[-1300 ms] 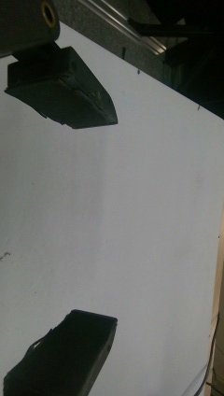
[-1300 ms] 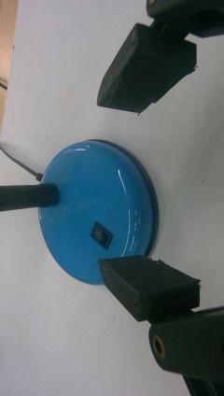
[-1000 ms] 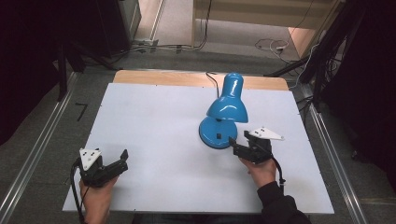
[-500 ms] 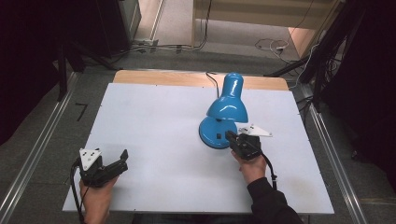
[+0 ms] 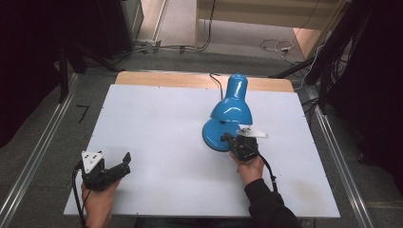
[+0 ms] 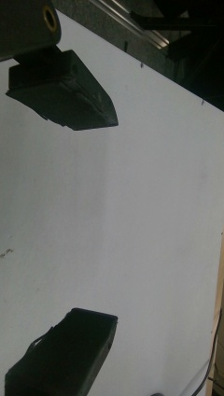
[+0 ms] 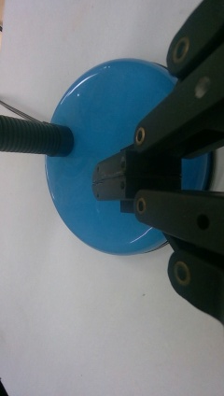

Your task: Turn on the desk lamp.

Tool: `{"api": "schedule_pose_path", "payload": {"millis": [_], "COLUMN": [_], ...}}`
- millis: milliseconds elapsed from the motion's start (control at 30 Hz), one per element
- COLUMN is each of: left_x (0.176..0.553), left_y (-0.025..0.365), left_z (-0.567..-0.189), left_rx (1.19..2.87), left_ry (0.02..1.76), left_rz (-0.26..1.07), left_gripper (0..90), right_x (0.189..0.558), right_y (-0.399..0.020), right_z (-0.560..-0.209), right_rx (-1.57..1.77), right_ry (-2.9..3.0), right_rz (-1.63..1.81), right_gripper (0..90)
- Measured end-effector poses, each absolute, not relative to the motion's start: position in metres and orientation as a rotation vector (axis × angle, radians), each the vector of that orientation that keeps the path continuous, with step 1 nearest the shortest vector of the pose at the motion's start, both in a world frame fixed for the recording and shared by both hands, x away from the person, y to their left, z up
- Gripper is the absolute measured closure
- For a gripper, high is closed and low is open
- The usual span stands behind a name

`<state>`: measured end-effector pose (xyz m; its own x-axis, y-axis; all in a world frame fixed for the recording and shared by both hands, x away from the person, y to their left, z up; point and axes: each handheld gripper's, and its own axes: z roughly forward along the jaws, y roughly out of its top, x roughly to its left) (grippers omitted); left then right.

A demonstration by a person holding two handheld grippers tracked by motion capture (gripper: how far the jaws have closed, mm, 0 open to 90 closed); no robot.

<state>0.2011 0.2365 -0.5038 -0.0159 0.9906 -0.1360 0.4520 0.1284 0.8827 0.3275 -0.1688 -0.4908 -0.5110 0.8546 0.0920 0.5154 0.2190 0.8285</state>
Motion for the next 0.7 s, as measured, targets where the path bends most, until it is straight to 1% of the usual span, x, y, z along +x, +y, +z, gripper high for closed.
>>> {"api": "schedule_pose_path", "payload": {"millis": [700], "left_x": [0.2015], "left_y": [0.2366], "left_z": [-0.5043], "left_rx": [1.446], "left_ry": [1.592], "left_rz": [0.825], "left_gripper": [6.4], "right_x": [0.333], "right_y": [-0.163], "right_z": [-0.5003], "right_rx": [1.28], "right_ry": [2.116], "right_rz": [1.174], "right_gripper": [87.7]}}
